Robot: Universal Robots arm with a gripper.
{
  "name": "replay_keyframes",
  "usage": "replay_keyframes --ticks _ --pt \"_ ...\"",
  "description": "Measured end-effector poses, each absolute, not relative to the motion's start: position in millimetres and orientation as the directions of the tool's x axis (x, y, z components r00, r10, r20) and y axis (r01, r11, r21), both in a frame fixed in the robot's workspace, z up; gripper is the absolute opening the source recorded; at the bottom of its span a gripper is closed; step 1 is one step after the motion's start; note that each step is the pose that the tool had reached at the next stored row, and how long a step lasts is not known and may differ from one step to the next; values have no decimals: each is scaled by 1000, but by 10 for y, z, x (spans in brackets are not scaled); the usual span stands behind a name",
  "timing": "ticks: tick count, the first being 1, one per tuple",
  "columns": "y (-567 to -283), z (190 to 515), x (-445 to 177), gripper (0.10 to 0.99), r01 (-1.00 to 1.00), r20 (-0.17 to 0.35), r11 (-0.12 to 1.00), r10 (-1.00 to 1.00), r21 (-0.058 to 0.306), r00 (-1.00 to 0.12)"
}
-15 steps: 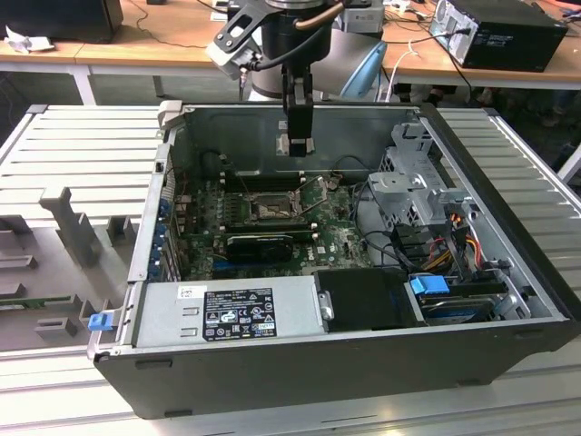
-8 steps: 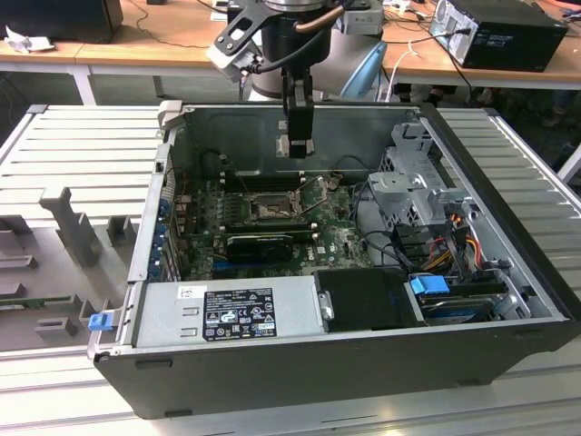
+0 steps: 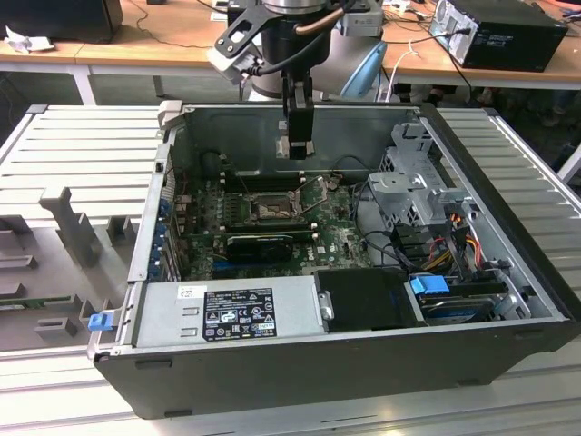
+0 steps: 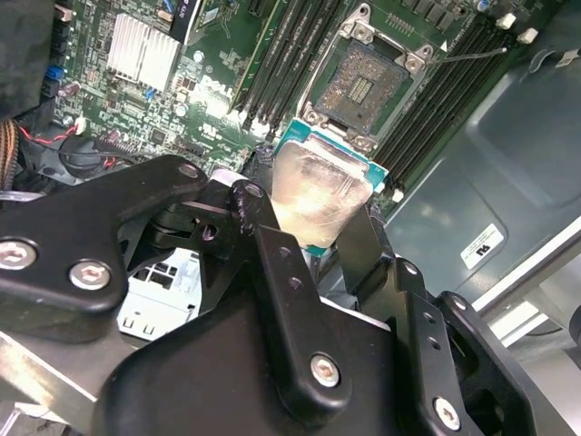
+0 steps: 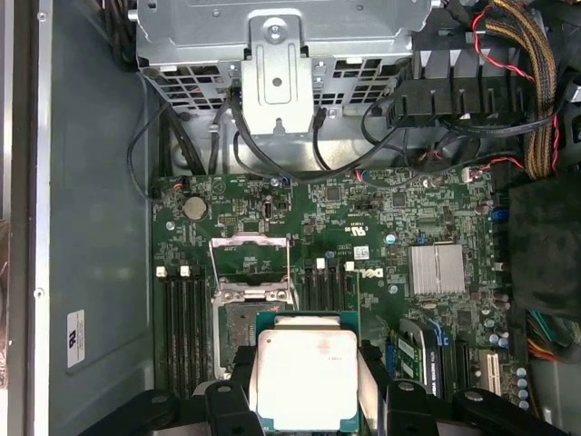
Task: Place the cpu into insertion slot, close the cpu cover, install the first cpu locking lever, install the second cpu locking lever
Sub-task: 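Place the cpu into insertion slot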
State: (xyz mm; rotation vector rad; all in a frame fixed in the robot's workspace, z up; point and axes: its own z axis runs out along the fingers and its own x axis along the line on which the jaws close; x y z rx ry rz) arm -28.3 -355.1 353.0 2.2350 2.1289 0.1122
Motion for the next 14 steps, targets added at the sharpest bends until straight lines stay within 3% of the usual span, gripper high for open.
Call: replay_keyframes --ticks 14 --pt "-3552 3411 -283 525 996 16 -45 999 83 44"
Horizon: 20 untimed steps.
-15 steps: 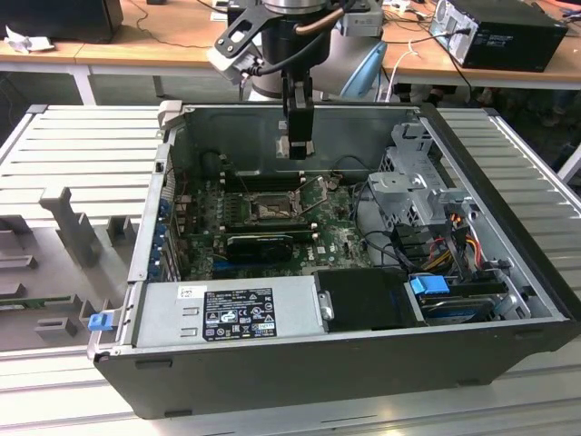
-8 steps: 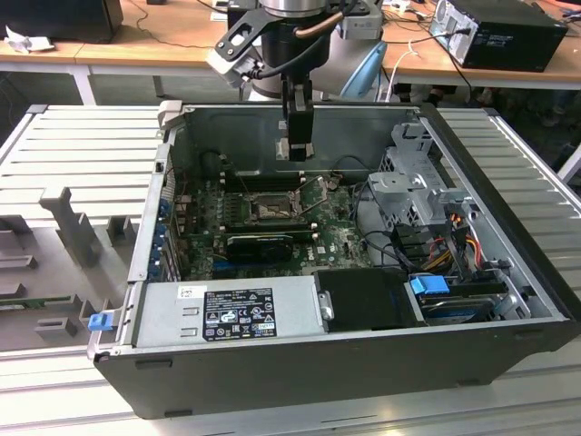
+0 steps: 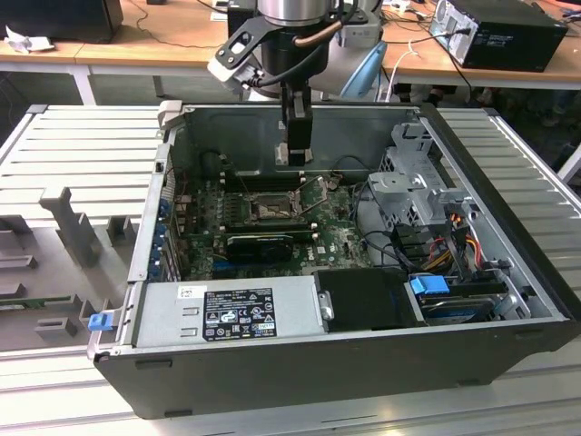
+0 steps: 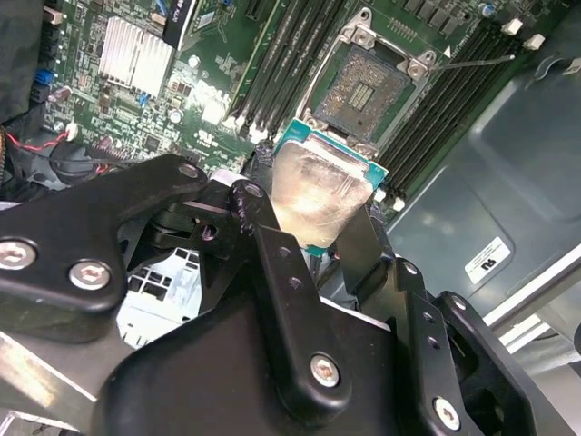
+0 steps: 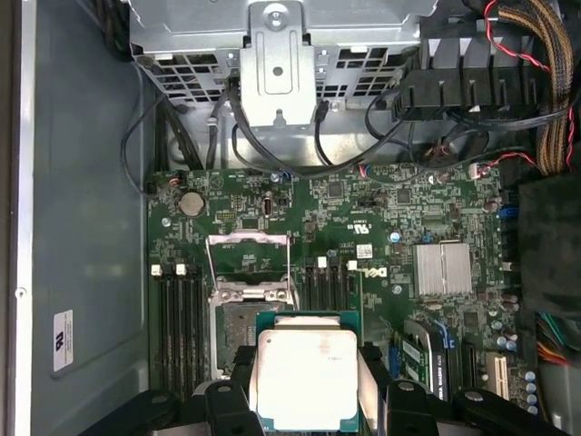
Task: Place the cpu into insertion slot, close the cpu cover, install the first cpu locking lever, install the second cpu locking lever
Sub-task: 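Place the cpu into insertion slot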
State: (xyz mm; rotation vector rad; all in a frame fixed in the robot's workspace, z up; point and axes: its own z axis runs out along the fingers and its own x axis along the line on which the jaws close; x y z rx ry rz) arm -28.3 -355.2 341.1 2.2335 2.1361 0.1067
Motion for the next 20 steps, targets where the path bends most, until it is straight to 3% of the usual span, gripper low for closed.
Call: replay_keyframes --ticks 20 --pt "-3552 3285 -283 525 996 15 -45 999 74 44"
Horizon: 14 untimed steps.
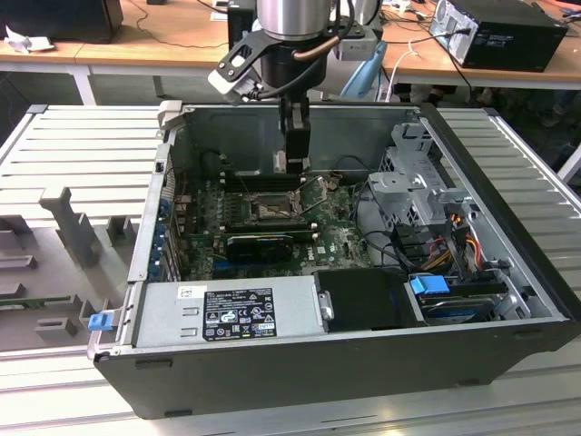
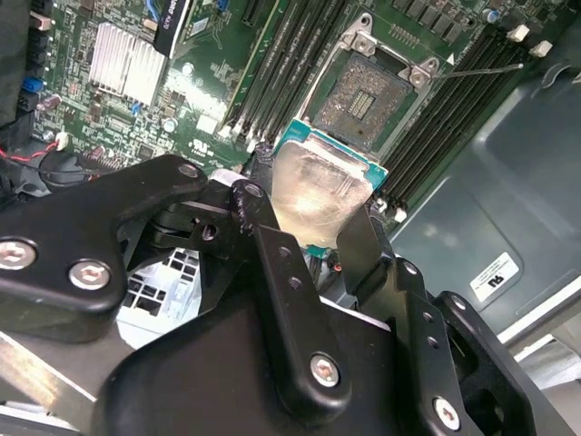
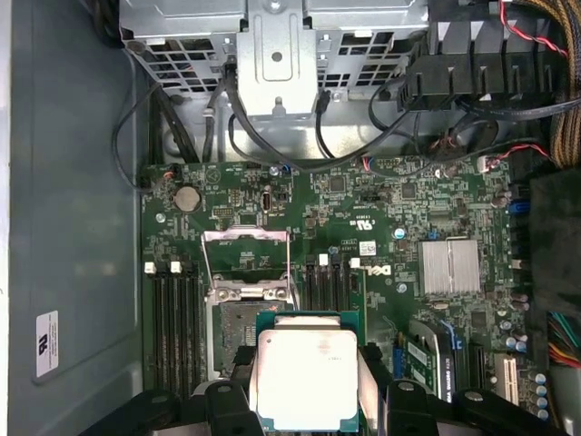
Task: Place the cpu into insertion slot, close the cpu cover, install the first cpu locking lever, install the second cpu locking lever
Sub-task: 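Place the cpu into insertion slot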
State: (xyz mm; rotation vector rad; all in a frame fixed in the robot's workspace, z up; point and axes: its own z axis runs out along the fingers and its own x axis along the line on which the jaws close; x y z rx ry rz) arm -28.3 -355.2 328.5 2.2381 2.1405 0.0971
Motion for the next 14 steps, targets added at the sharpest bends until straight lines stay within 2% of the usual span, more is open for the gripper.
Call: replay_keyframes --ticks 14 --pt "-3552 3188 -283 525 997 15 -45 999 67 44"
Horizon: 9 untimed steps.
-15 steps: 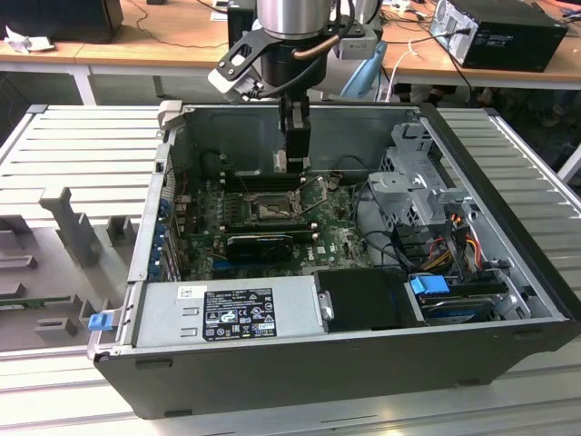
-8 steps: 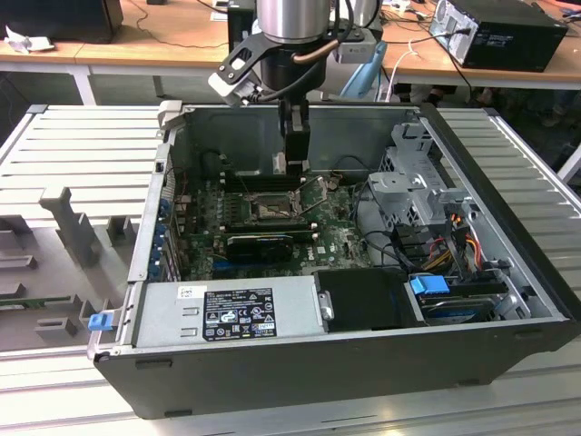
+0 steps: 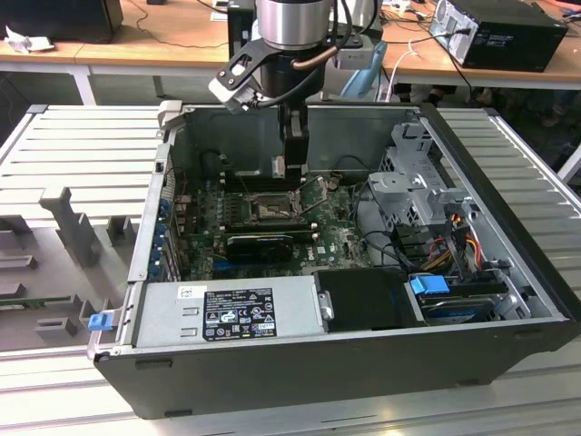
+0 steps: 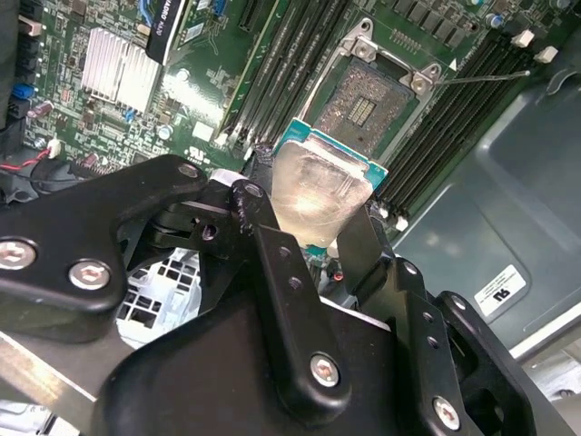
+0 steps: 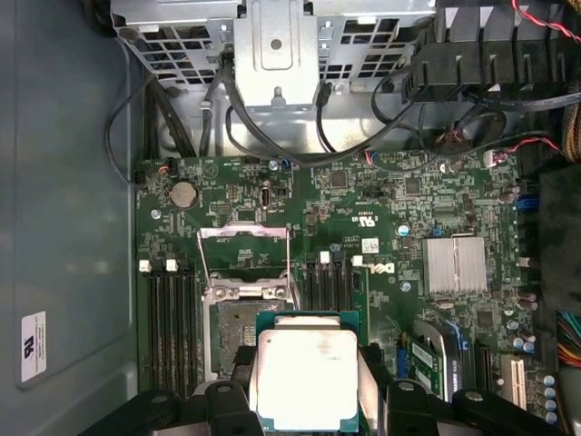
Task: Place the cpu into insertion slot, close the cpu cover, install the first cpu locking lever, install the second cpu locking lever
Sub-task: 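Place the cpu into insertion slot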
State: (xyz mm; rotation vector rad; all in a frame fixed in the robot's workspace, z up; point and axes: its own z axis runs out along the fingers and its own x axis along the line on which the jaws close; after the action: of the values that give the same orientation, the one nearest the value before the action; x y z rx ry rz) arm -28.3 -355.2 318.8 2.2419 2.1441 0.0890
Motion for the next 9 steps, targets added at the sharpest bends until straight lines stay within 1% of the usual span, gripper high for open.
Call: replay_keyframes --ticks 9 --pt "-3552 3100 -283 525 997 15 -44 999 59 44"
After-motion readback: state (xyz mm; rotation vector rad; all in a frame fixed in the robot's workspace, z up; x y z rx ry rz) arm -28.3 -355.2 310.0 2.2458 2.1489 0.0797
